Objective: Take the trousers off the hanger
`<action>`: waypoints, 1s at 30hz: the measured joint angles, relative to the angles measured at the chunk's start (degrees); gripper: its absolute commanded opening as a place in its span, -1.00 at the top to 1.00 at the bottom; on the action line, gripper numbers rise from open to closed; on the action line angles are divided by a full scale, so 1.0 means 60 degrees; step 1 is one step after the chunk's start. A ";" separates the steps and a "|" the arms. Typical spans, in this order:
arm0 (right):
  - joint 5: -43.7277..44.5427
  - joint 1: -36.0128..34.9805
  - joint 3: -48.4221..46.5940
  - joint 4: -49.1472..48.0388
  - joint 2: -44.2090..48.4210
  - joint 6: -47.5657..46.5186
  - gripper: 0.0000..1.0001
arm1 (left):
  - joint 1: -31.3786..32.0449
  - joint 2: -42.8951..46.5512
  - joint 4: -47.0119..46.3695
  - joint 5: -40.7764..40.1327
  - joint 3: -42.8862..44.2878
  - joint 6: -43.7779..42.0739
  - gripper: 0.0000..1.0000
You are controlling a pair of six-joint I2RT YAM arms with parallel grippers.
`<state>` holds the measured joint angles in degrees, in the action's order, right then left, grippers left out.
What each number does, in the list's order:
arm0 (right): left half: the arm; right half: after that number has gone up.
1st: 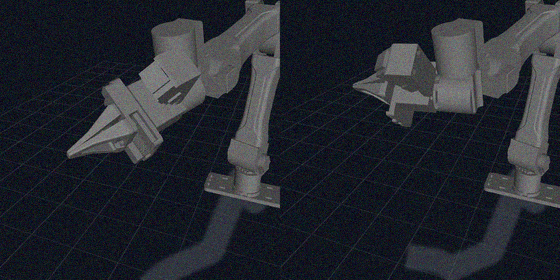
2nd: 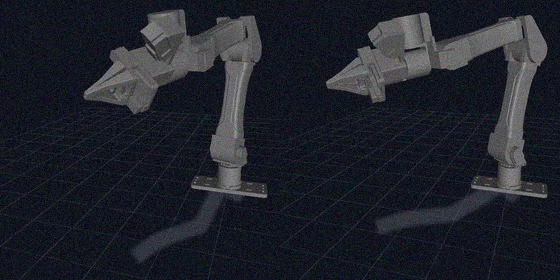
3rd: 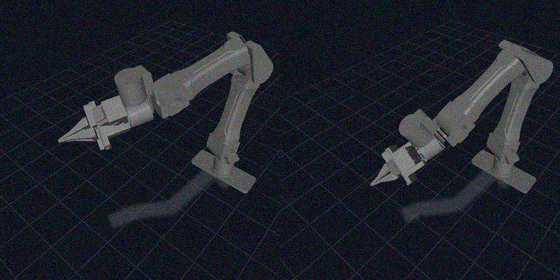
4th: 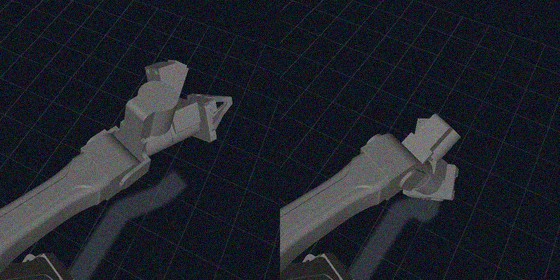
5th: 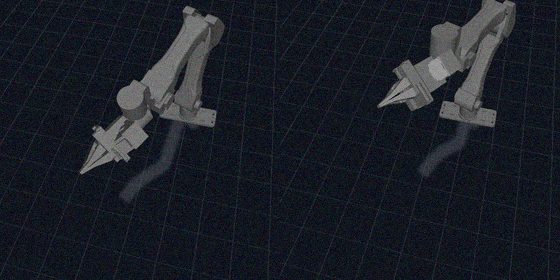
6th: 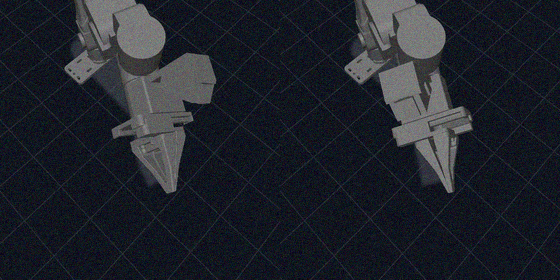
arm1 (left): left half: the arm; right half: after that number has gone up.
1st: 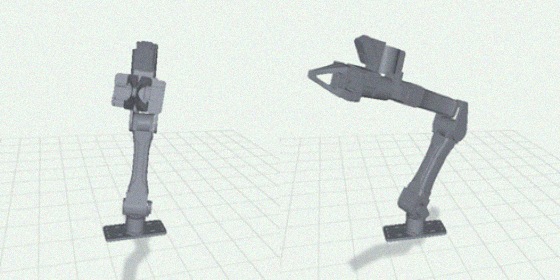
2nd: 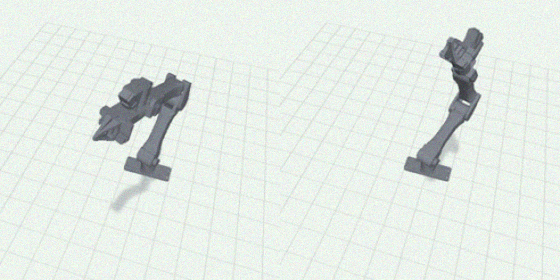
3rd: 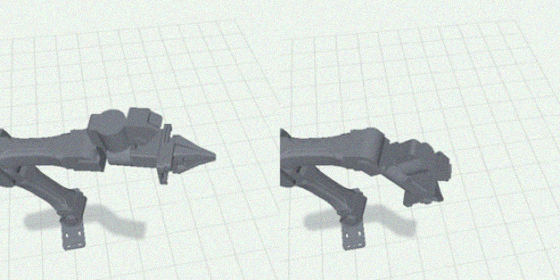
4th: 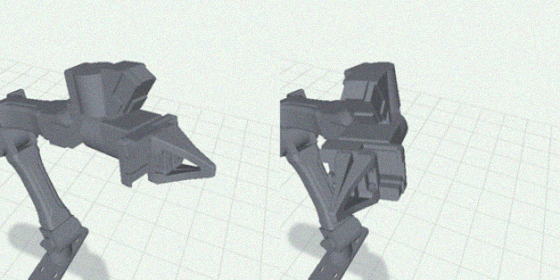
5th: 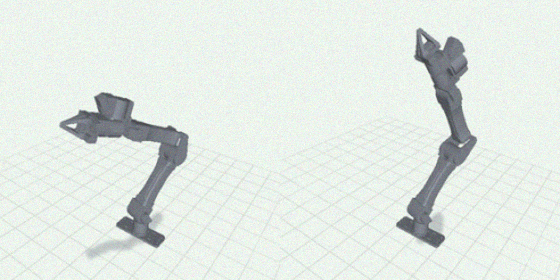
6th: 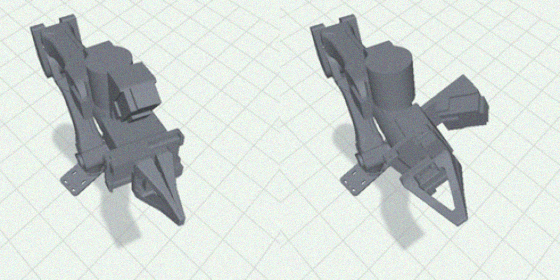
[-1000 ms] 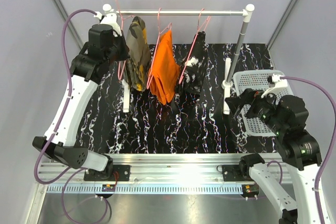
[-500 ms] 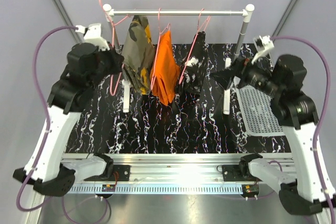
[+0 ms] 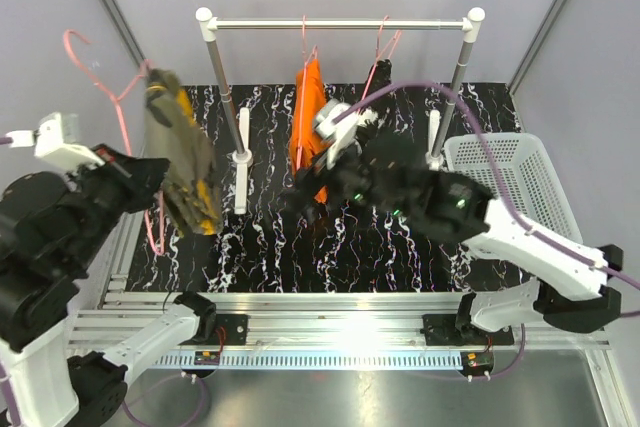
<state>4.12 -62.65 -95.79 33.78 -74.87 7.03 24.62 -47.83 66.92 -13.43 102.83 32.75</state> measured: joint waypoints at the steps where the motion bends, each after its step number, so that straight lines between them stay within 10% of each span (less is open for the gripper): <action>1: 0.0627 -0.0652 0.0200 -0.0448 -0.0135 -0.0149 -0.99 | 0.0000 -0.0015 0.0237 -0.0120 0.0382 0.0157 1.00; 13: 0.2801 -0.2867 0.3461 -0.7224 -0.2976 -0.1934 -0.99 | -0.0011 -0.0219 0.0244 -0.0623 0.2550 0.1745 1.00; 30: 0.3300 -0.2925 0.4054 -1.2520 -0.5519 -0.4317 -0.99 | -0.0007 -0.0117 -0.1111 0.0404 0.0896 0.3708 1.00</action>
<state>23.92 -80.20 -71.46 -41.34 -107.98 -18.87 24.58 -48.53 60.25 -11.00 108.20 55.00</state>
